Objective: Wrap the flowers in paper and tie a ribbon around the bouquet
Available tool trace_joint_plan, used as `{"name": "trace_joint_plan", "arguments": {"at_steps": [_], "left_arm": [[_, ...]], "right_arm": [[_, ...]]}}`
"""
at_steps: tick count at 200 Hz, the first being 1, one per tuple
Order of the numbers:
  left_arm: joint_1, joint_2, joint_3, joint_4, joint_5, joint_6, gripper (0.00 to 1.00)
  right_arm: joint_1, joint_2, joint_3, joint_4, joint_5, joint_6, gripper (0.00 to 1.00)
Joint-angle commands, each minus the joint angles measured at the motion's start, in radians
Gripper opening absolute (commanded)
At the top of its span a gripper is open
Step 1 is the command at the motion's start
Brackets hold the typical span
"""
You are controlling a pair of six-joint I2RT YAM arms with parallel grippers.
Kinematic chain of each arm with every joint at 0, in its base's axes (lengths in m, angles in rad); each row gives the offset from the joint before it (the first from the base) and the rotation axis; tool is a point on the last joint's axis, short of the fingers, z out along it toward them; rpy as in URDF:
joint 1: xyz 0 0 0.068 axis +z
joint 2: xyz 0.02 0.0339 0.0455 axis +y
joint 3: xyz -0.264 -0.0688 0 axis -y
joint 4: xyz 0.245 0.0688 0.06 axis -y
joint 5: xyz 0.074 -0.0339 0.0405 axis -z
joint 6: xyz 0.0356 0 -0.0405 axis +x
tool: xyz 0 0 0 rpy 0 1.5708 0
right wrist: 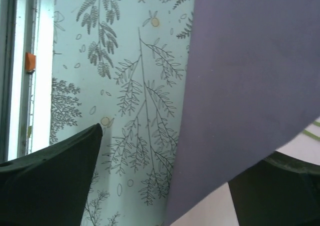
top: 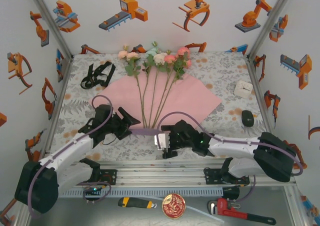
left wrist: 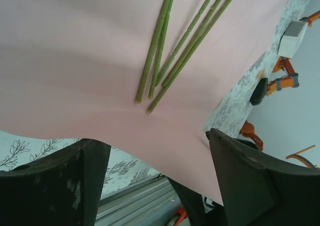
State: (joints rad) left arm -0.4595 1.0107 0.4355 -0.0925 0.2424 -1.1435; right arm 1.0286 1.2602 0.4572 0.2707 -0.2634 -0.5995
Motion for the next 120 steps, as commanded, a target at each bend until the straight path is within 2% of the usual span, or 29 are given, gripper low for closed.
{"name": "trace_joint_plan", "arguments": {"at_steps": [1, 11, 27, 55, 69, 89, 100, 113, 120], "left_arm": [[-0.003, -0.009, 0.057, -0.065, -0.029, 0.054, 0.73], [-0.003, -0.017, 0.077, -0.1, -0.05, 0.098, 0.74], [-0.003, -0.034, 0.111, -0.14, -0.069, 0.181, 0.79], [-0.005, -0.062, 0.16, -0.193, -0.068, 0.353, 0.88], [-0.007, -0.071, 0.174, -0.205, -0.06, 0.41, 0.91], [-0.038, -0.107, 0.173, -0.186, -0.069, 0.487, 0.9], [-0.108, -0.165, 0.138, -0.114, -0.102, 0.575, 0.9], [-0.202, -0.229, 0.104, -0.085, -0.233, 0.667, 0.92], [-0.24, -0.255, 0.083, -0.059, -0.256, 0.72, 0.93]], "right_arm": [[-0.071, -0.027, 0.022, 0.008, -0.102, 0.091, 0.64], [-0.1, -0.019, 0.043, -0.011, -0.138, 0.117, 0.47], [-0.132, -0.003, 0.062, -0.016, -0.173, 0.155, 0.28], [-0.194, 0.04, 0.129, -0.041, -0.219, 0.259, 0.05], [-0.225, 0.069, 0.179, -0.071, -0.248, 0.326, 0.02], [-0.271, 0.112, 0.219, -0.098, -0.264, 0.391, 0.0], [-0.301, 0.131, 0.228, -0.104, -0.264, 0.421, 0.0], [-0.329, 0.146, 0.234, -0.116, -0.274, 0.445, 0.0], [-0.338, 0.151, 0.239, -0.126, -0.28, 0.451, 0.0]]}}
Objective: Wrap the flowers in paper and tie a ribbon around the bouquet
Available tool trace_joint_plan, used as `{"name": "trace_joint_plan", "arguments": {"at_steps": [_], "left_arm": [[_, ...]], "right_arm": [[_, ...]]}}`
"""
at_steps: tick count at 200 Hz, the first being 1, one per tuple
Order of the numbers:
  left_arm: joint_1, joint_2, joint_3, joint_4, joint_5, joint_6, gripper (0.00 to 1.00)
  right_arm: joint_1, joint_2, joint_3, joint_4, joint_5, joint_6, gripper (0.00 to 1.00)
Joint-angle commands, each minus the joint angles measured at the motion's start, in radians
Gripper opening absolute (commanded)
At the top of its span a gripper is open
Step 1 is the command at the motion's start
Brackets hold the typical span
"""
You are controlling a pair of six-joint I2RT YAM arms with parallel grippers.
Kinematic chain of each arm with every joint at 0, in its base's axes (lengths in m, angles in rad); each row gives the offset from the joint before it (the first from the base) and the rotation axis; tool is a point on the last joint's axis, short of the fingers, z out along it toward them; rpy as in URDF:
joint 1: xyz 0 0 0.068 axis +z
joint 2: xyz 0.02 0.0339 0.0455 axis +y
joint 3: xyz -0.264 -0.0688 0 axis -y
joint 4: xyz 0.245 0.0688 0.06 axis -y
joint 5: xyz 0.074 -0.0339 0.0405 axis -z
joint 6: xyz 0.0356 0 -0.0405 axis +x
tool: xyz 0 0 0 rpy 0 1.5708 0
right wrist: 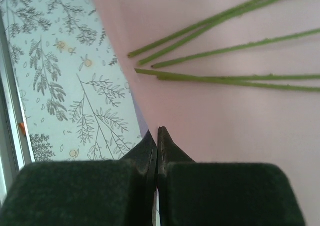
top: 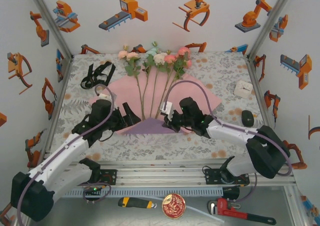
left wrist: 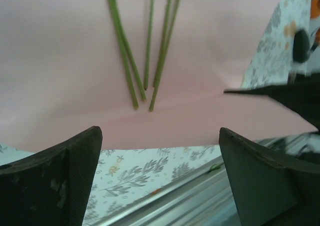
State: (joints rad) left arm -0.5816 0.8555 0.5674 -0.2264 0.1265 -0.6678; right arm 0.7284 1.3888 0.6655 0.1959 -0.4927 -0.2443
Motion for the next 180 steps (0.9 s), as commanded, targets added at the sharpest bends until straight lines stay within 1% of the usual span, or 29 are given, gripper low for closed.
{"name": "trace_joint_plan", "arguments": {"at_steps": [1, 15, 29, 49, 56, 75, 85, 100, 112, 122, 128, 139, 146, 163, 173, 180], "left_arm": [[-0.122, -0.103, -0.052, 0.079, -0.142, 0.254, 0.93], [-0.16, -0.126, -0.09, 0.117, -0.17, 0.324, 0.97], [-0.162, -0.113, -0.117, 0.148, -0.168, 0.367, 0.98], [-0.164, -0.068, -0.116, 0.15, -0.159, 0.399, 0.98], [-0.164, -0.056, -0.118, 0.157, -0.183, 0.397, 1.0], [-0.161, 0.013, -0.11, 0.162, -0.279, 0.417, 0.98], [-0.16, 0.067, -0.085, 0.157, -0.303, 0.437, 0.98], [-0.155, 0.134, -0.061, 0.188, -0.283, 0.471, 0.98], [-0.134, 0.188, -0.053, 0.231, -0.204, 0.491, 1.0], [-0.11, 0.242, -0.042, 0.247, -0.117, 0.494, 0.92], [-0.099, 0.272, -0.034, 0.254, -0.071, 0.492, 0.86], [-0.09, 0.316, -0.03, 0.275, -0.007, 0.474, 0.7], [-0.089, 0.332, -0.036, 0.297, 0.025, 0.453, 0.6], [-0.09, 0.34, -0.066, 0.345, 0.082, 0.396, 0.43], [-0.091, 0.33, -0.088, 0.371, 0.106, 0.361, 0.34], [-0.095, 0.323, -0.104, 0.392, 0.13, 0.339, 0.3]], "right_arm": [[-0.039, 0.023, 0.032, -0.054, -0.051, 0.095, 0.0], [-0.053, 0.034, 0.043, -0.073, -0.071, 0.096, 0.0], [-0.062, 0.039, 0.044, -0.076, -0.083, 0.1, 0.0], [-0.084, 0.043, 0.048, -0.085, -0.092, 0.123, 0.0], [-0.093, 0.044, 0.051, -0.09, -0.103, 0.128, 0.0], [-0.096, 0.042, 0.045, -0.079, -0.147, 0.118, 0.0], [-0.096, 0.042, 0.047, -0.076, -0.162, 0.119, 0.0], [-0.096, 0.05, 0.055, -0.079, -0.181, 0.119, 0.0], [-0.096, 0.055, 0.06, -0.082, -0.187, 0.12, 0.0], [-0.096, 0.056, 0.063, -0.087, -0.183, 0.12, 0.0], [-0.096, 0.055, 0.064, -0.091, -0.172, 0.121, 0.0], [-0.096, 0.048, 0.065, -0.102, -0.144, 0.125, 0.0], [-0.098, 0.042, 0.065, -0.113, -0.128, 0.125, 0.0], [-0.098, 0.021, 0.065, -0.144, -0.098, 0.123, 0.0], [-0.098, 0.003, 0.063, -0.168, -0.093, 0.123, 0.0], [-0.098, -0.013, 0.06, -0.186, -0.093, 0.122, 0.0]]}}
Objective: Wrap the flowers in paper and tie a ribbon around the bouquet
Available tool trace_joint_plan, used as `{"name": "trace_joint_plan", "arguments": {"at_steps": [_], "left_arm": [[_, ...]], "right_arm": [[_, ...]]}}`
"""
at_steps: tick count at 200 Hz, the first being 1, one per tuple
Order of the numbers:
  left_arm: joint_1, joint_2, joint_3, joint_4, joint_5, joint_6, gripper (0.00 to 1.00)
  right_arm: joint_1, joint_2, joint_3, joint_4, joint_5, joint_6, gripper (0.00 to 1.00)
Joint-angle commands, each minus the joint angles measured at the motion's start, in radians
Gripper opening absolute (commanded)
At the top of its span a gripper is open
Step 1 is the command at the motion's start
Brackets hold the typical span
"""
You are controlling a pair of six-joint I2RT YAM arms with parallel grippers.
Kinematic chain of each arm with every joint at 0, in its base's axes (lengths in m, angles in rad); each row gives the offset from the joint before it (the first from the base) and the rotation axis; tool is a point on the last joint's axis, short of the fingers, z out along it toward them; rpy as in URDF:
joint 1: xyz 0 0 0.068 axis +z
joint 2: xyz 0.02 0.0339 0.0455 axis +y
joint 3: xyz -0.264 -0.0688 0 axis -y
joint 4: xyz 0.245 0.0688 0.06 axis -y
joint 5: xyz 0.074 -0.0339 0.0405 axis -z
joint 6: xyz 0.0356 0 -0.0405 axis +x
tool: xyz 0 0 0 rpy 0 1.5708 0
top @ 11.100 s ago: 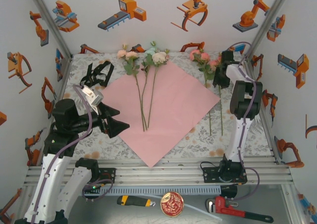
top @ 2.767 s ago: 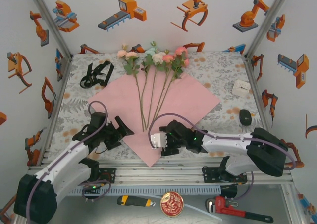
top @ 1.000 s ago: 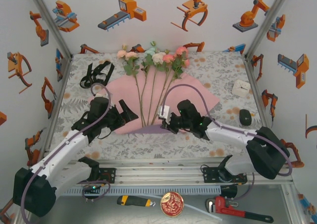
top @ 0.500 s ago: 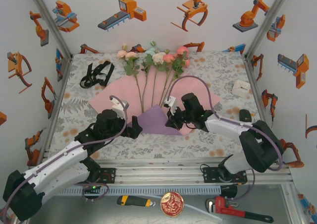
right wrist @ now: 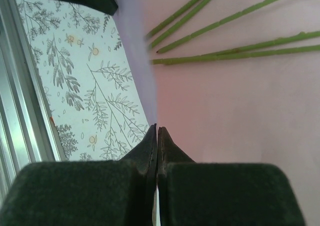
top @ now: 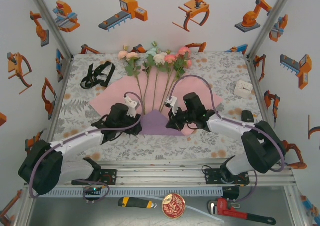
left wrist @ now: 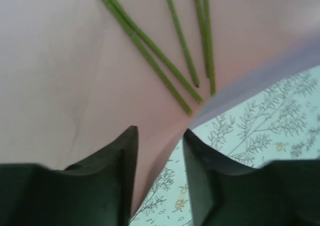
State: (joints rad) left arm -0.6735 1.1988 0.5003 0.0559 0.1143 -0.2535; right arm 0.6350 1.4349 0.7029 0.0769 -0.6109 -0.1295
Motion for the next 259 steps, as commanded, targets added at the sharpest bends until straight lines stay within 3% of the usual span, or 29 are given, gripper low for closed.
{"name": "trace_joint_plan", "arguments": {"at_steps": [1, 50, 77, 89, 109, 134, 159, 170, 183, 220, 259], "left_arm": [[-0.005, -0.02, -0.038, 0.114, 0.145, -0.078, 0.29], [-0.094, 0.044, -0.07, 0.184, 0.165, -0.186, 0.24], [-0.096, 0.054, -0.06, 0.168, 0.058, -0.196, 0.32], [-0.095, 0.05, -0.05, 0.154, 0.005, -0.188, 0.4], [-0.096, 0.061, -0.019, 0.103, -0.08, -0.173, 0.44], [-0.096, 0.113, 0.004, 0.063, -0.153, -0.167, 0.45], [-0.095, 0.185, 0.01, 0.028, -0.303, -0.188, 0.45], [-0.095, 0.205, 0.009, 0.038, -0.322, -0.195, 0.45], [-0.096, 0.214, 0.001, 0.057, -0.325, -0.215, 0.45], [-0.097, 0.187, -0.004, 0.055, -0.333, -0.245, 0.5], [-0.097, 0.089, -0.013, 0.026, -0.337, -0.268, 0.55]], "right_arm": [[-0.005, -0.062, 0.022, -0.071, 0.025, 0.007, 0.0], [-0.004, -0.2, -0.058, -0.129, 0.079, 0.009, 0.0], [-0.005, -0.166, -0.061, -0.087, 0.135, 0.04, 0.0], [-0.005, -0.132, -0.051, -0.065, 0.192, 0.06, 0.06], [-0.004, -0.047, -0.016, -0.056, 0.294, 0.083, 0.19], [-0.005, 0.044, 0.016, -0.043, 0.367, 0.105, 0.31], [-0.006, 0.105, 0.029, -0.044, 0.449, 0.146, 0.43], [-0.006, 0.108, 0.046, -0.076, 0.506, 0.174, 0.54], [-0.006, 0.088, 0.053, -0.109, 0.532, 0.18, 0.59], [-0.002, -0.112, 0.065, -0.244, 0.596, 0.227, 0.6], [0.09, -0.231, 0.049, -0.208, 0.504, 0.473, 0.55]]}}
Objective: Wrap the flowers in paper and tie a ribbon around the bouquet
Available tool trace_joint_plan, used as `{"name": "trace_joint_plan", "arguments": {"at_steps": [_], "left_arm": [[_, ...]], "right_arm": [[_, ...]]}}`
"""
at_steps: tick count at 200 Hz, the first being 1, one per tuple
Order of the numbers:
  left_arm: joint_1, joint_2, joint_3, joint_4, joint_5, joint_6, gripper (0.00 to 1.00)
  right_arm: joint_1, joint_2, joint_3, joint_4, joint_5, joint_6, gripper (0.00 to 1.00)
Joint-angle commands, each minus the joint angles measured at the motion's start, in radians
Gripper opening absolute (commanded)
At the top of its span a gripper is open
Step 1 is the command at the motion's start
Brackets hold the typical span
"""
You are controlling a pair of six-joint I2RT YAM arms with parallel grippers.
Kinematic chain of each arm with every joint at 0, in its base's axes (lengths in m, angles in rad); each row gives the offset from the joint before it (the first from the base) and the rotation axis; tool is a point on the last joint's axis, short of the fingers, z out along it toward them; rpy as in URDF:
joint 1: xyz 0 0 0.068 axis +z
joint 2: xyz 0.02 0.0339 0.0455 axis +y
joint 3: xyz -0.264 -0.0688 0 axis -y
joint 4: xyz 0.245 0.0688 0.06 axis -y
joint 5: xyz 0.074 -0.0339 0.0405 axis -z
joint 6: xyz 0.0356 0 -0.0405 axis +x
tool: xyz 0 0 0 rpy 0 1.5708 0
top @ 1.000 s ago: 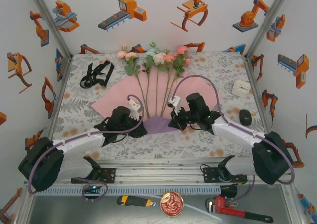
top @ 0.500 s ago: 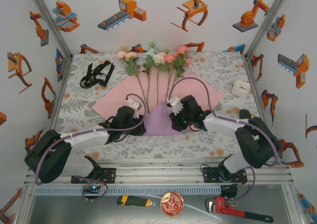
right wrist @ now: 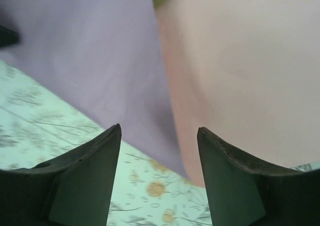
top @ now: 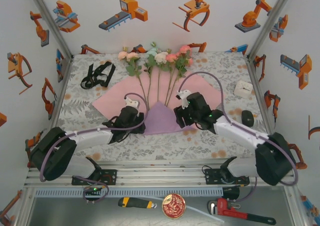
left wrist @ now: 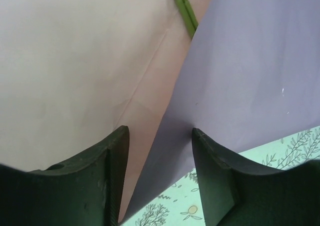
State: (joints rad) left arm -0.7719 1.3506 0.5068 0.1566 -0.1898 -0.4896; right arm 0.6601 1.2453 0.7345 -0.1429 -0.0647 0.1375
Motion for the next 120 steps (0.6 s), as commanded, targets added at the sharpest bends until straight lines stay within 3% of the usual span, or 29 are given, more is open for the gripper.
{"name": "trace_joint_plan", "arguments": {"at_steps": [1, 25, 48, 89, 102, 120], "left_arm": [[0.001, -0.066, -0.02, -0.075, -0.033, -0.032, 0.55], [0.002, -0.133, -0.015, -0.116, -0.048, -0.025, 0.58], [0.002, -0.17, 0.008, -0.196, -0.106, -0.024, 0.58], [0.003, -0.25, 0.11, -0.491, -0.171, -0.088, 0.56], [0.002, -0.309, 0.15, -0.578, -0.1, -0.133, 0.52], [0.001, -0.385, 0.165, -0.564, 0.101, -0.188, 0.46]], "right_arm": [[0.068, -0.04, 0.016, 0.016, -0.044, 0.217, 0.55], [0.132, 0.017, -0.016, 0.185, -0.084, 0.44, 0.5], [0.148, 0.133, -0.017, 0.273, -0.062, 0.541, 0.46], [0.147, 0.286, 0.01, 0.209, 0.045, 0.513, 0.43], [0.145, 0.301, 0.001, 0.211, 0.054, 0.507, 0.43], [0.145, 0.32, -0.006, 0.221, 0.051, 0.513, 0.43]]}}
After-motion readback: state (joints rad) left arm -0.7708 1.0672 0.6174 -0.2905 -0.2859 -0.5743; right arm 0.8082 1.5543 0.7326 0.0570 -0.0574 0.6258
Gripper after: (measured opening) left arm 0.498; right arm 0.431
